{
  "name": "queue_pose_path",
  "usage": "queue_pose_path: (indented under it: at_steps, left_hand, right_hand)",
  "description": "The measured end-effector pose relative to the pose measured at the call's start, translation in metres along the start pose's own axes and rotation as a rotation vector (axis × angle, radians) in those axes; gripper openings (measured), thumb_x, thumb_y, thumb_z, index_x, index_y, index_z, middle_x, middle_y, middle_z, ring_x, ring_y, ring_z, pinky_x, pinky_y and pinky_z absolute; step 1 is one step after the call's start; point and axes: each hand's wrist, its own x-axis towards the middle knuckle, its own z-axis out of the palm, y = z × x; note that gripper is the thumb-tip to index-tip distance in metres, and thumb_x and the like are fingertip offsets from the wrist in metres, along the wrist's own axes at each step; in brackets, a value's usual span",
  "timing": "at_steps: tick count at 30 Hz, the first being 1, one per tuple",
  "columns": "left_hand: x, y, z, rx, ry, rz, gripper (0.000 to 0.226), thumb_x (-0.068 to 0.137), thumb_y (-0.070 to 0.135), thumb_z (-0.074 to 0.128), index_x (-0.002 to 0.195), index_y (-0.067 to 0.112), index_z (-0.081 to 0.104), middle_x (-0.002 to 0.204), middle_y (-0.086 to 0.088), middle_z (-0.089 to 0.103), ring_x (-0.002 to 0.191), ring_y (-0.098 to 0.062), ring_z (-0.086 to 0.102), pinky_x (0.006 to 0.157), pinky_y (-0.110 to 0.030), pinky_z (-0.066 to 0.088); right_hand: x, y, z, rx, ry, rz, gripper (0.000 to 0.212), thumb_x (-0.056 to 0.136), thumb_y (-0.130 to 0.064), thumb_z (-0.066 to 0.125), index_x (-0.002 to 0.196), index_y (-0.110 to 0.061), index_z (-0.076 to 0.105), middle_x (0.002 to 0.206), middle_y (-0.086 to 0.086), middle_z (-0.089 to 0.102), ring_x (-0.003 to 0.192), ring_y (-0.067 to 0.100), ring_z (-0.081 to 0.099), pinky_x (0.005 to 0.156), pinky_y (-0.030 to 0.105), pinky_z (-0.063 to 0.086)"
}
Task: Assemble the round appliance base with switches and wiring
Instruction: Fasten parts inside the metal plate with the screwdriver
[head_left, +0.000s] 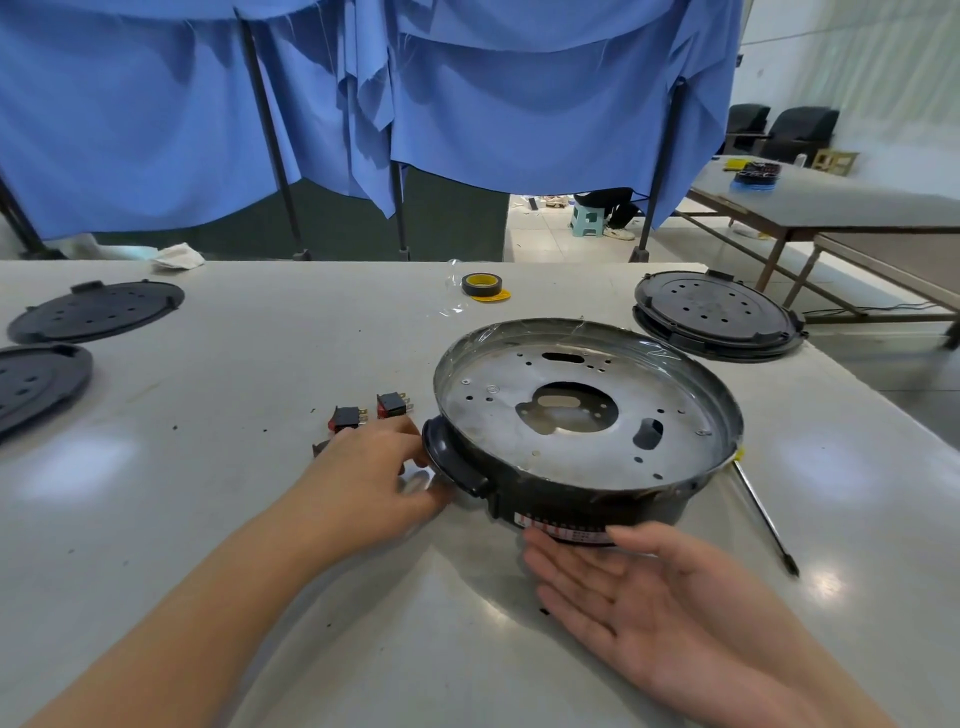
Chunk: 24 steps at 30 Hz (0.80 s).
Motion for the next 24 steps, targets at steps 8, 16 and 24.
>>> queue_pose_path:
  at_steps: [8, 16, 24]
  left_hand:
    - [0.001, 0.007, 0.000, -0.115, -0.015, -0.044, 0.013, 0.083, 0.028, 0.064, 0.077, 0.018, 0.071, 0.086, 0.004, 0.065, 0.076, -0.013, 0.057, 0.072, -0.036, 0.049]
    - [-0.004, 0.011, -0.009, -0.006, 0.012, -0.044, 0.020, 0.078, 0.007, 0.058, 0.077, 0.022, 0.070, 0.079, 0.007, 0.068, 0.079, -0.011, 0.062, 0.071, -0.027, 0.049]
    - [-0.004, 0.001, -0.024, -0.069, 0.012, -0.041, 0.033, 0.076, 0.006, 0.061, 0.068, 0.037, 0.054, 0.075, 0.013, 0.063, 0.069, -0.003, 0.060, 0.065, -0.015, 0.045]
  right_hand:
    - [0.002, 0.001, 0.000, -0.005, -0.008, -0.018, 0.060, 0.053, -0.005, 0.071, 0.111, 0.010, 0.066, 0.124, 0.021, 0.063, 0.109, 0.032, 0.065, 0.088, 0.049, 0.051]
    - [0.000, 0.001, 0.000, -0.013, -0.028, -0.010, 0.086, 0.044, -0.024, 0.091, 0.118, 0.010, 0.061, 0.130, 0.022, 0.058, 0.117, 0.032, 0.059, 0.099, 0.042, 0.042]
    - [0.001, 0.001, 0.003, -0.025, -0.050, 0.003, 0.098, 0.044, -0.051, 0.088, 0.116, 0.010, 0.062, 0.131, 0.020, 0.058, 0.119, 0.030, 0.059, 0.100, 0.042, 0.047]
